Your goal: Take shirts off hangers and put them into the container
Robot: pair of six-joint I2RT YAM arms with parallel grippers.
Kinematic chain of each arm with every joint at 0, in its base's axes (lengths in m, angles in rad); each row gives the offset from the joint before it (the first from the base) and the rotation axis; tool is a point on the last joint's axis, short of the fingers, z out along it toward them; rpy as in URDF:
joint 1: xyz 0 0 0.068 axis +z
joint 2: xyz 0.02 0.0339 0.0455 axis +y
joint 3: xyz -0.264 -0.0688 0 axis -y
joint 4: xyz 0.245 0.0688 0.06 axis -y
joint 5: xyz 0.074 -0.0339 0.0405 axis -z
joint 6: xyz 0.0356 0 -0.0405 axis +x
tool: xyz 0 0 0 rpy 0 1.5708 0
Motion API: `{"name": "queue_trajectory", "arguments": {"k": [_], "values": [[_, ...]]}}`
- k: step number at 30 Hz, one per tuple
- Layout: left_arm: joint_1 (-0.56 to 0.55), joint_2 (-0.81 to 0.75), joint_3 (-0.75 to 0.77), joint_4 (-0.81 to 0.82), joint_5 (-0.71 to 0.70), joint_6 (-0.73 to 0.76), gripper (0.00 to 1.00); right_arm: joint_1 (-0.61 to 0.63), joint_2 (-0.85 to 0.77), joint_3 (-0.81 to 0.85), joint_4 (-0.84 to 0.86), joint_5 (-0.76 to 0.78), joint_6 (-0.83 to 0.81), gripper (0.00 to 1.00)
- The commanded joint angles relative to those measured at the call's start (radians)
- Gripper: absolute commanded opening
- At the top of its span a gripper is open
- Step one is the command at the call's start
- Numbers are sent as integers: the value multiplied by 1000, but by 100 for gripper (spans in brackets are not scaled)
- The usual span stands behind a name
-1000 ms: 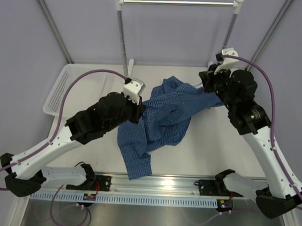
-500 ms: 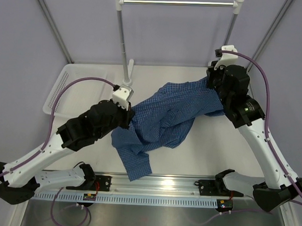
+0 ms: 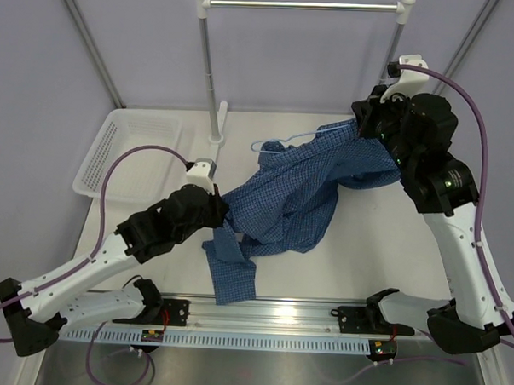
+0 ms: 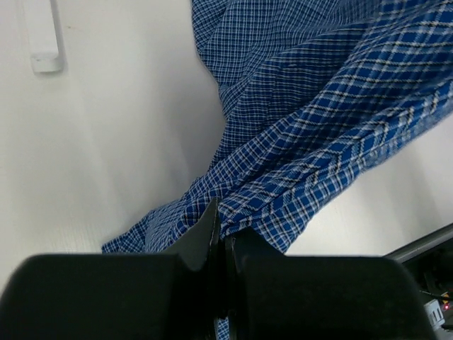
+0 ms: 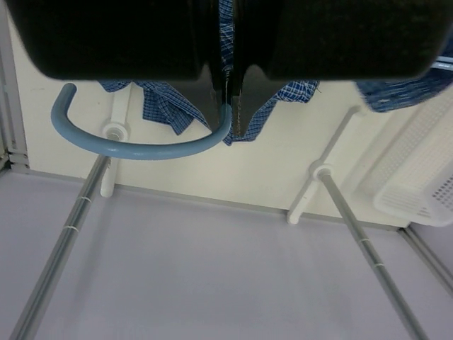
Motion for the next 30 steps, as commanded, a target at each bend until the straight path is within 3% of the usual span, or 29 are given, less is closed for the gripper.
{"name": "queue_trajectory", "arguments": {"k": [1,7,8,10,11,12,14,21,30], "values": [[18,59,-25,-92,-29,-71,0,-41,-83,89,71,-9,27,0],[15,53,-40,98,165,-43,0,-40,-141,73,120,-118,107,0],[15,43,-31,115,184,-14,9,-40,-155,51,128,-159,99,0],[17,6,-7,127,207,31,40,-40,-160,24,125,-174,85,0],[17,-8,25,127,210,93,74,-40,-163,16,117,-237,55,0],[18,-25,45,121,213,124,85,-40,-164,5,100,-256,44,0],[35,-60,122,81,239,213,96,-40,-181,-48,93,-303,17,0],[67,-13,425,-158,468,395,99,-40,-224,-225,99,-357,-48,0],[66,179,648,-235,649,445,99,-38,-200,-312,114,-417,-60,0]]}}
